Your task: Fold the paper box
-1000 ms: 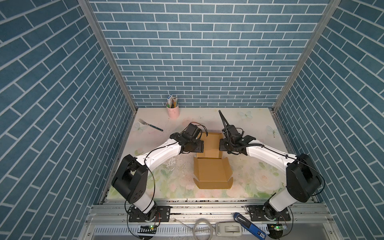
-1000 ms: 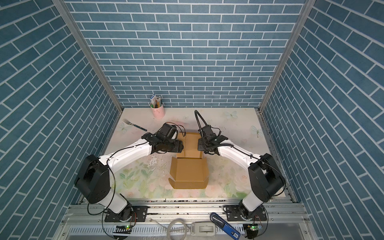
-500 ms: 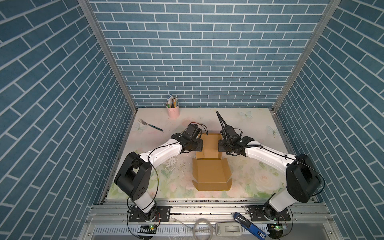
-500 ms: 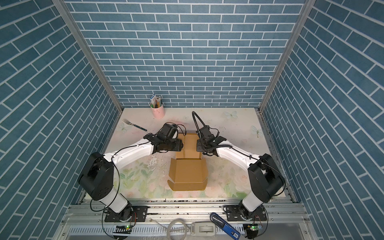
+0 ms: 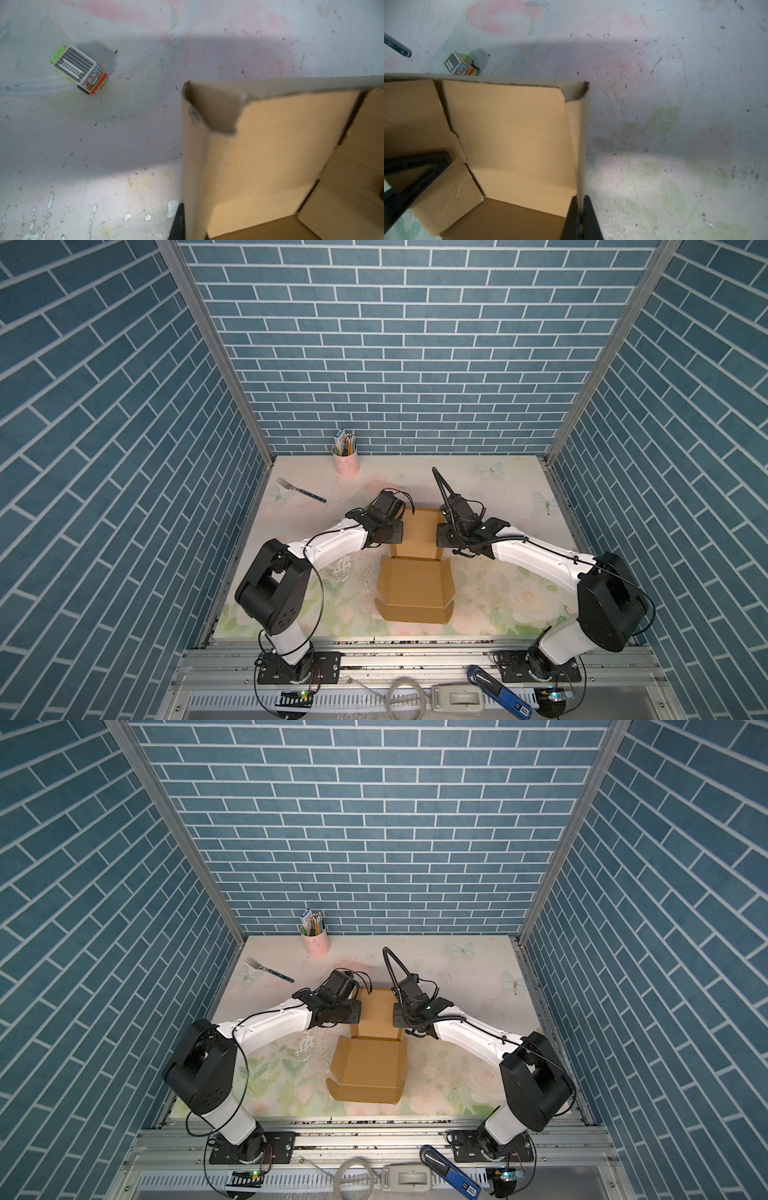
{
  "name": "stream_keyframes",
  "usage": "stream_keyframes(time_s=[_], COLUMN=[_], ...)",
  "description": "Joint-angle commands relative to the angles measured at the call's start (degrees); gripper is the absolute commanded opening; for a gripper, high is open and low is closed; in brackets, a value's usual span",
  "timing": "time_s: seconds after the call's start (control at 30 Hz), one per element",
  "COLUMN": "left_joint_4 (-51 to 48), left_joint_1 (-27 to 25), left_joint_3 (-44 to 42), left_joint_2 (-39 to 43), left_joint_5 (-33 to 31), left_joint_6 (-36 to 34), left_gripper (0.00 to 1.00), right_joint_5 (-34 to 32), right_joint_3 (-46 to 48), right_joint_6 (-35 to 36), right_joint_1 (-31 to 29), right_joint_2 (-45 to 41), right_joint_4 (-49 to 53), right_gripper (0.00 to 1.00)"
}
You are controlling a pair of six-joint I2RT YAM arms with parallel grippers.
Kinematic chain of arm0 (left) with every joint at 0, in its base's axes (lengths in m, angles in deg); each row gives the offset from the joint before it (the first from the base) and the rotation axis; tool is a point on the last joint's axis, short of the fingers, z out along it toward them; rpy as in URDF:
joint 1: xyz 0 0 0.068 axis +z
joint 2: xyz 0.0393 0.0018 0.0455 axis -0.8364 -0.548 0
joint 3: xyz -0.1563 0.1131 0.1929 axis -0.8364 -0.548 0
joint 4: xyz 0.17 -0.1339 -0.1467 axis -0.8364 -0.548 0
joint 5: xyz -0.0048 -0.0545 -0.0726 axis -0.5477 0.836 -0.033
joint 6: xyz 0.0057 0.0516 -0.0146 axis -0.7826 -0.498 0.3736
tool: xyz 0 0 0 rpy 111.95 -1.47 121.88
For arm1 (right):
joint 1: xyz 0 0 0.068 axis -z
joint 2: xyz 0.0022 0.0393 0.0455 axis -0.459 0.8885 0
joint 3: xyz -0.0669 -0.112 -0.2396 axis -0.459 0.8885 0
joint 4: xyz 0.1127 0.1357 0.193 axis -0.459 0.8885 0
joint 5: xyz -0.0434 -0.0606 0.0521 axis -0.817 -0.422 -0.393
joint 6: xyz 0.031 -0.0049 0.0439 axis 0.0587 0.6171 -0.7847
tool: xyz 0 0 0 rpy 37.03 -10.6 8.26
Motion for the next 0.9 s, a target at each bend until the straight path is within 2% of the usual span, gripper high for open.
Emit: stream_keyframes(time_s=[0.0, 0.37, 0.6, 0.87], left_joint_4=[-4.5, -16.1, -20.5, -20.4], left_joint_1=[-1.0, -6.5, -8.2, -8.4], left_joint_3=[2.5, 11.8, 16.5, 16.9], left_joint_2=[-2.8, -10.5, -16.7, -19.6], left_joint_5=[-6.2, -18.8, -23.3, -26.6], left_joint_6=[-0.3, -3.4, -5.2, -6.7], left_gripper=[0.03, 0.02, 0.03, 0.04], right_joint_5=[-2.7, -2.3, -0.2, 0.6], right_joint_3=[0.7, 0.4, -0.3, -1.5], right_joint_6=[-2.8, -7.6, -11.5, -15.3], right_joint_1=[-0.5, -0.8, -0.8, -0.8], right_joint_2=[-1.3, -0.1, 3.1, 6.5], right_joint_4=[1.1, 3.9, 4.4, 3.9], right_gripper=[0.00, 0.00, 0.00, 0.00])
